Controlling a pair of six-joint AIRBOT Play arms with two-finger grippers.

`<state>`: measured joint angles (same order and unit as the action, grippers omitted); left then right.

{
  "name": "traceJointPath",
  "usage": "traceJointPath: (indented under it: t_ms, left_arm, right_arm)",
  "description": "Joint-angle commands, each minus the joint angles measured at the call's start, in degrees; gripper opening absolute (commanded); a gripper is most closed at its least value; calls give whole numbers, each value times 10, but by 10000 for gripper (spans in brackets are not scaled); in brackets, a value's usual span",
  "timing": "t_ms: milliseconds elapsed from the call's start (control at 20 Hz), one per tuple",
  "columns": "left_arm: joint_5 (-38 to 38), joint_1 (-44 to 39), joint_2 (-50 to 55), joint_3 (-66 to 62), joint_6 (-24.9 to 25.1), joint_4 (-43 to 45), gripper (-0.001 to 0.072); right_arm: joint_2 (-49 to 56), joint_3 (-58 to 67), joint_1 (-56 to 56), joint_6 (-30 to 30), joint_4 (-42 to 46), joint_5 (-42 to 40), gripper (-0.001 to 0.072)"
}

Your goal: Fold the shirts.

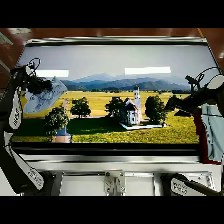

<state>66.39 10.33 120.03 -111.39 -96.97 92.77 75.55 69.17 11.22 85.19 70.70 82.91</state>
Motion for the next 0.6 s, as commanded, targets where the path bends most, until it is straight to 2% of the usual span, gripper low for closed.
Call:
traceJointPath:
  t_ms: [0,50,100,300,550]
  left_arm:
    - [7,2,12,-1,5,27,378]
    - [11,3,12,-1,5,28,117]
    - [24,4,9,-1,3,28,39]
    - [78,-8,-34,-32,13,-61,37]
    - [58,-82,-243,-37,38,-69,37]
  right_arm:
    - [0,0,0,17,-23,35,694]
    - [0,0,0,19,-27,42,693]
    - [0,0,0,23,-30,47,693]
    - [0,0,0,26,-49,54,694]
    - [-9,0,0,4,-109,73,694]
